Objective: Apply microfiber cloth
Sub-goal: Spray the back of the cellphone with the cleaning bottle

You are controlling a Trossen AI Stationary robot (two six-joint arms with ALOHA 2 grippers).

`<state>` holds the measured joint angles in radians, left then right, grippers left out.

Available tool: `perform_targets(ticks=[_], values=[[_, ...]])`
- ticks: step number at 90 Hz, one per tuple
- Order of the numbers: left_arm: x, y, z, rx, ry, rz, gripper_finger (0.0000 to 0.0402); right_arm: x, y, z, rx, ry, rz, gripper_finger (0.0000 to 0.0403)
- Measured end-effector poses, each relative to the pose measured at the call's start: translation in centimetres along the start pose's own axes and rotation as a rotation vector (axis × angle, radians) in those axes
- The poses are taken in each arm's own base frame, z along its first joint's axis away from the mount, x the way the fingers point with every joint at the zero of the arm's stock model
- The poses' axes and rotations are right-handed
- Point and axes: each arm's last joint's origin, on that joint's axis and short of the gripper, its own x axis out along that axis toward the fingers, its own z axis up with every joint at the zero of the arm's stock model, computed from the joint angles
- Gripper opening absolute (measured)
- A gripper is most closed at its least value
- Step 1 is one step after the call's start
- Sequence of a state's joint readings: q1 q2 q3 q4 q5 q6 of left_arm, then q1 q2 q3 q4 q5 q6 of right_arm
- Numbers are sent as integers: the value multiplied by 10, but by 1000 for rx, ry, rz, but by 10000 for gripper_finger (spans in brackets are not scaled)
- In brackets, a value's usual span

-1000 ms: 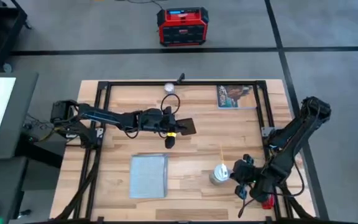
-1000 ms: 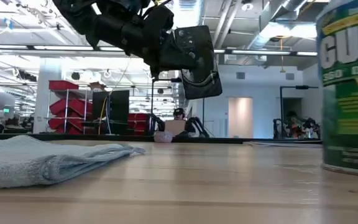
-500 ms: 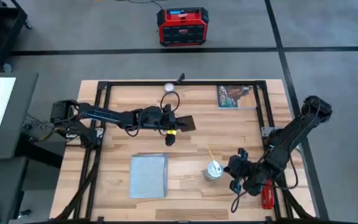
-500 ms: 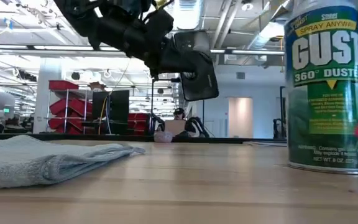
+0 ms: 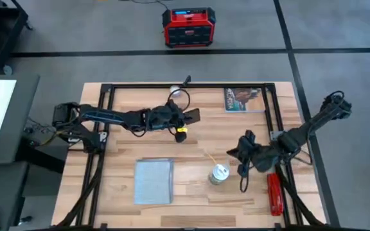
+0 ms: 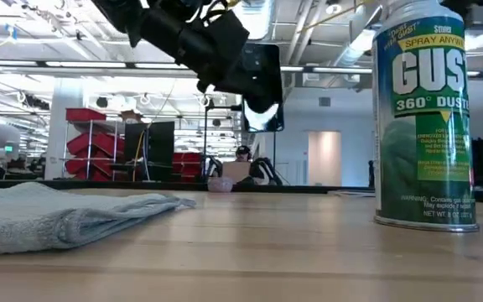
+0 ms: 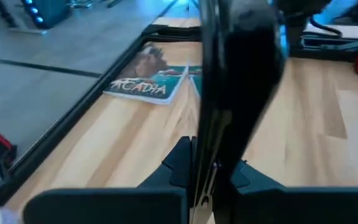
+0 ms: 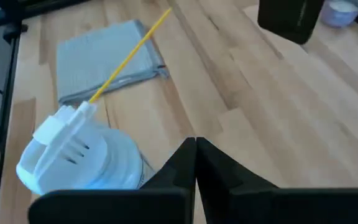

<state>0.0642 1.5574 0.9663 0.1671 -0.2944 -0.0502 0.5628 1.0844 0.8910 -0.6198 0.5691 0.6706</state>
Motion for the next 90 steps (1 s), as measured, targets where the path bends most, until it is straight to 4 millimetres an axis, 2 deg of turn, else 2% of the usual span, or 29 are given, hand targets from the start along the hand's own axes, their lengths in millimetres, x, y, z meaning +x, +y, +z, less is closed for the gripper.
perform_targets(ticks=[11,32,53,67,90], values=[[-7,-17,-6,-7,30,72,2,-2,-1,6,-32,20,28,0],[-33,-55,-15,-44,57,166,2,-12,4,23,-94,9,82,0],[-62,-80,-16,-129,8,235,2,-5,17,41,-175,64,127,0],[-75,-83,-13,-170,-25,266,2,-1,25,56,-233,125,88,0],[-72,-76,-18,-176,18,295,2,7,32,81,-252,260,56,0]])
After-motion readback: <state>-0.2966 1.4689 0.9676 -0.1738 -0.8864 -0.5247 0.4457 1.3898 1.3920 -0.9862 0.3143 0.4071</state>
